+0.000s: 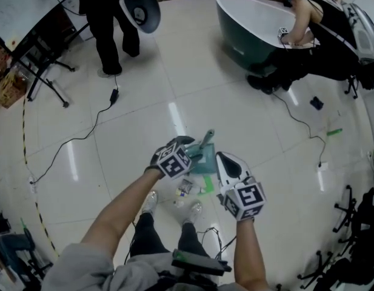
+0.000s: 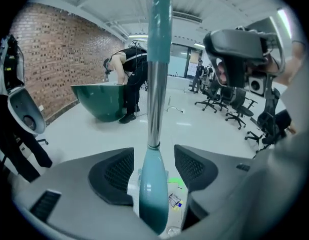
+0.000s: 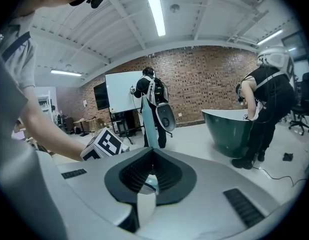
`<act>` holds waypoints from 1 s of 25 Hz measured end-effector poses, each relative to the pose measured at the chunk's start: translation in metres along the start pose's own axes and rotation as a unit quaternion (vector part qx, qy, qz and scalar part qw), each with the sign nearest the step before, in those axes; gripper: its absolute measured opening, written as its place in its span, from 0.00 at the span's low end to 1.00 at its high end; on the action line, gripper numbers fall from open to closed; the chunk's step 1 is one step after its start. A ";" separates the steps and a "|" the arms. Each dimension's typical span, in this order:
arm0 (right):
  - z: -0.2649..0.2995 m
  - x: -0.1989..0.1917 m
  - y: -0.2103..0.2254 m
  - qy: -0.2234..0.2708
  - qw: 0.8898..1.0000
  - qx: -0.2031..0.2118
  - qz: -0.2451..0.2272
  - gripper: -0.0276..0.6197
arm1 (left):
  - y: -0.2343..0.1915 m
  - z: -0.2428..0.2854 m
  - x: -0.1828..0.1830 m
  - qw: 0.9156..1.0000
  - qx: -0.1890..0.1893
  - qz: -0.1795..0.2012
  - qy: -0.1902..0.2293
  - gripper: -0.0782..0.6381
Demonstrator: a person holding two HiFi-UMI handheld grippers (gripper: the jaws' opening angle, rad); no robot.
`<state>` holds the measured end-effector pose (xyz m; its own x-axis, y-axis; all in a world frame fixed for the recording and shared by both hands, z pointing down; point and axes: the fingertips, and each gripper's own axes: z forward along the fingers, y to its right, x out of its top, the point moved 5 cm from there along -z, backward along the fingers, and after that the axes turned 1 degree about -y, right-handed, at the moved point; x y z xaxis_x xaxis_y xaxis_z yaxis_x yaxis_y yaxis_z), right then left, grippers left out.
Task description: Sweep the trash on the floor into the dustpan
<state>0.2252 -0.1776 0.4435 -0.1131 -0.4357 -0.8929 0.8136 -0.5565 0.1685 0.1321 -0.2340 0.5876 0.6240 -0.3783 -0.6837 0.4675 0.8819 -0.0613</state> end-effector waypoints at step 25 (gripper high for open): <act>0.066 0.008 0.011 0.002 0.998 0.068 0.009 0.31 | 0.004 0.035 -0.004 0.998 -0.054 -0.011 -0.017 0.27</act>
<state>0.1956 -0.2343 0.4659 -0.0964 -0.4431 -0.8913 0.7302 -0.6399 0.2392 0.1536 -0.2385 0.6153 0.6363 -0.4054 -0.6563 0.4125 0.8977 -0.1546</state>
